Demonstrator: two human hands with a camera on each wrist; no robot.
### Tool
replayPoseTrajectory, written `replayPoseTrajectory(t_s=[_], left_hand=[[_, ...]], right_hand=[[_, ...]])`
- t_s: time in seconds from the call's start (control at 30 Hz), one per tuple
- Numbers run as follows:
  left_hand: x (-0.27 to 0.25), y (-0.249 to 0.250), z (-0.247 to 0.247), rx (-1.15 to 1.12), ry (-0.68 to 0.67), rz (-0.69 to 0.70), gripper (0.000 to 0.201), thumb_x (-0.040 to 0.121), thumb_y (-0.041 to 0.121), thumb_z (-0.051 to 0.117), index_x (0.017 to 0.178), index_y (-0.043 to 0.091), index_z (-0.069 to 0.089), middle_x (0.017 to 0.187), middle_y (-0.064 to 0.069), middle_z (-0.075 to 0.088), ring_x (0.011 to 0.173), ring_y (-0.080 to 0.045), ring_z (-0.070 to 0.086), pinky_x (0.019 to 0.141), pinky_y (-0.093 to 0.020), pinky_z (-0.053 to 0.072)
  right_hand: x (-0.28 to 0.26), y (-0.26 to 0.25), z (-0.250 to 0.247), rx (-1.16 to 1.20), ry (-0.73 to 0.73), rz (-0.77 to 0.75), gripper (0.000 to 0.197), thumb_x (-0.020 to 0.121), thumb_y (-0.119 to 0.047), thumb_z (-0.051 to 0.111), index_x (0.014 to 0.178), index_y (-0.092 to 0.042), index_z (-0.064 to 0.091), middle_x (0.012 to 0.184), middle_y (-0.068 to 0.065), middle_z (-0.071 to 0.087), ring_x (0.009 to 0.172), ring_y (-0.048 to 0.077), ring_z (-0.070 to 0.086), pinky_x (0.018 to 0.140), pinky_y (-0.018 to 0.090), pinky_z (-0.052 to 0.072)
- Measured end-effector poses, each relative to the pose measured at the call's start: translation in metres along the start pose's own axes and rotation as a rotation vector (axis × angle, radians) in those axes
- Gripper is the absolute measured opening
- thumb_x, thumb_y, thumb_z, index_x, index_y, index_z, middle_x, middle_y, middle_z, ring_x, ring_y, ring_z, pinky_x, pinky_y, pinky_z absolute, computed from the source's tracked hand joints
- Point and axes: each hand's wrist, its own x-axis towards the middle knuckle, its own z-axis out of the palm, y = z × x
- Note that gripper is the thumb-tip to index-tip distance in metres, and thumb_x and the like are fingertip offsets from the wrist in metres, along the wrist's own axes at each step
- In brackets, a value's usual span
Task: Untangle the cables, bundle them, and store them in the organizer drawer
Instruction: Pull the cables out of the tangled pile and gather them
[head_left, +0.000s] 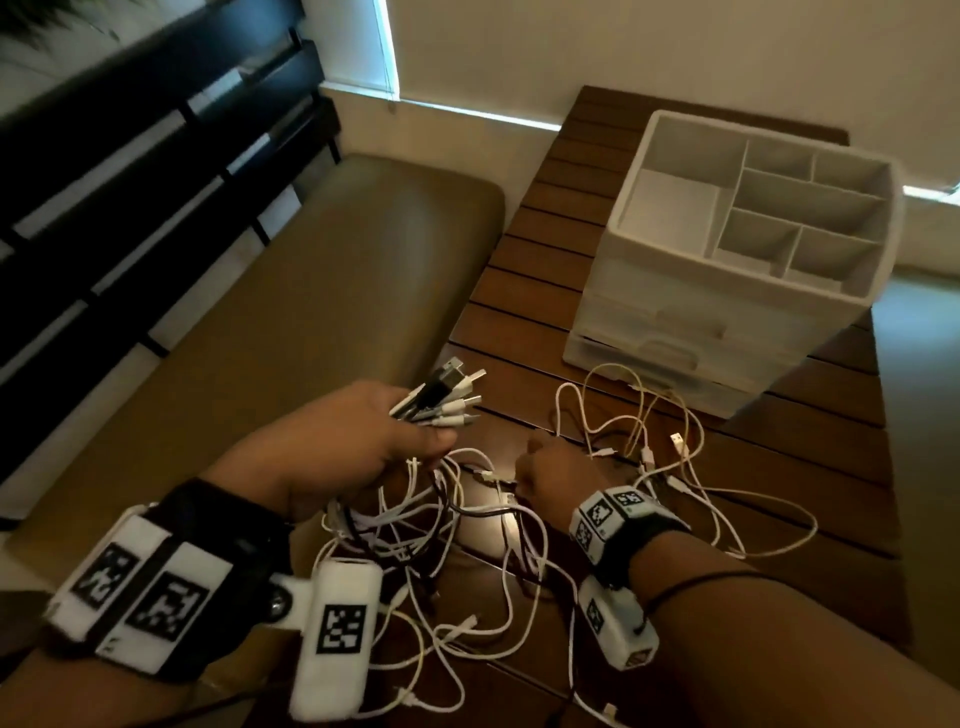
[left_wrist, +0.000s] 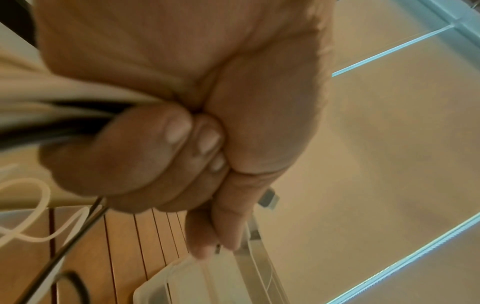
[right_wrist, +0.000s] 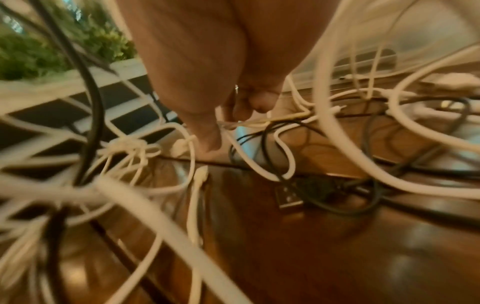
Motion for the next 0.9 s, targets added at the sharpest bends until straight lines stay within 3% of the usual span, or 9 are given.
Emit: replayPoseTrajectory(t_s=[0.1, 0.2, 0.27, 0.37, 0.47, 0.63, 0.73, 0.8, 0.9], left_hand=[[0.013, 0.003, 0.009, -0.075, 0.022, 0.014, 0.016, 0.091, 0.022, 0.063, 0.078, 0.014, 0.061, 0.047, 0.008, 0.049, 0.039, -0.005, 0.036, 0.039, -0.020, 0.027], [0.036, 0.007, 0.024, -0.099, 0.064, 0.042, 0.014, 0.091, 0.027, 0.064, 0.086, 0.013, 0.065, 0.056, 0.006, 0.048, 0.045, -0.007, 0.037, 0.043, -0.023, 0.029], [0.051, 0.013, 0.038, -0.099, 0.085, 0.054, 0.017, 0.090, 0.030, 0.065, 0.088, 0.013, 0.066, 0.057, 0.005, 0.044, 0.047, -0.008, 0.036, 0.044, -0.024, 0.029], [0.068, 0.022, 0.063, -0.232, 0.072, 0.068, 0.016, 0.090, 0.029, 0.065, 0.085, 0.013, 0.063, 0.052, 0.008, 0.038, 0.043, -0.007, 0.031, 0.039, -0.021, 0.026], [0.077, 0.026, 0.087, -0.329, 0.047, 0.131, 0.013, 0.085, 0.028, 0.071, 0.082, 0.020, 0.061, 0.052, 0.009, 0.043, 0.045, -0.007, 0.035, 0.042, -0.021, 0.028], [0.074, 0.031, 0.124, -0.478, -0.076, 0.199, 0.009, 0.077, 0.021, 0.077, 0.075, 0.021, 0.068, 0.066, 0.000, 0.063, 0.051, -0.012, 0.052, 0.045, -0.021, 0.036], [0.070, 0.033, 0.136, -0.545, -0.135, 0.210, 0.006, 0.079, 0.013, 0.074, 0.077, 0.013, 0.069, 0.072, -0.009, 0.067, 0.053, -0.017, 0.060, 0.048, -0.026, 0.049], [0.069, 0.032, 0.141, -0.545, -0.117, 0.217, 0.010, 0.082, 0.017, 0.073, 0.086, 0.009, 0.067, 0.078, -0.013, 0.065, 0.056, -0.022, 0.058, 0.055, -0.032, 0.048], [0.069, 0.031, 0.143, -0.552, -0.081, 0.209, 0.024, 0.084, 0.031, 0.072, 0.092, 0.009, 0.066, 0.079, -0.013, 0.063, 0.061, -0.024, 0.057, 0.059, -0.035, 0.044]], right_hand=[[-0.016, 0.016, -0.022, 0.222, 0.120, 0.090, 0.022, 0.092, -0.032, 0.058, 0.093, -0.015, 0.072, 0.106, 0.002, 0.053, 0.104, 0.019, 0.053, 0.091, 0.038, 0.048], [-0.039, 0.031, -0.055, 0.519, 0.218, 0.185, 0.011, 0.088, -0.024, 0.067, 0.083, -0.015, 0.072, 0.098, -0.002, 0.062, 0.090, 0.014, 0.059, 0.085, 0.034, 0.050], [-0.058, 0.038, -0.074, 0.721, 0.280, 0.221, 0.009, 0.085, -0.020, 0.071, 0.078, -0.014, 0.071, 0.084, -0.001, 0.069, 0.076, 0.010, 0.064, 0.073, 0.026, 0.053], [-0.083, 0.039, -0.089, 0.958, 0.343, 0.220, 0.009, 0.084, -0.014, 0.071, 0.077, -0.008, 0.069, 0.064, -0.004, 0.068, 0.052, -0.001, 0.059, 0.053, 0.012, 0.045], [-0.102, 0.035, -0.091, 1.175, 0.394, 0.225, 0.011, 0.085, -0.012, 0.069, 0.080, -0.003, 0.067, 0.065, 0.004, 0.069, 0.051, 0.007, 0.057, 0.051, 0.019, 0.045], [-0.122, 0.028, -0.085, 1.173, 0.444, 0.234, 0.013, 0.082, -0.010, 0.073, 0.071, -0.008, 0.065, 0.053, -0.002, 0.063, 0.047, 0.009, 0.055, 0.049, 0.022, 0.046], [-0.128, 0.022, -0.083, 1.211, 0.463, 0.192, 0.012, 0.080, -0.005, 0.073, 0.074, 0.002, 0.066, 0.063, 0.012, 0.065, 0.050, 0.016, 0.055, 0.051, 0.027, 0.046], [-0.129, 0.017, -0.083, 1.204, 0.469, 0.172, 0.011, 0.080, -0.005, 0.073, 0.076, 0.003, 0.067, 0.064, 0.013, 0.066, 0.049, 0.012, 0.057, 0.052, 0.023, 0.047], [-0.126, 0.011, -0.085, 1.144, 0.519, 0.194, 0.017, 0.077, -0.012, 0.077, 0.068, -0.006, 0.065, 0.056, 0.005, 0.064, 0.045, 0.010, 0.057, 0.051, 0.022, 0.046]])
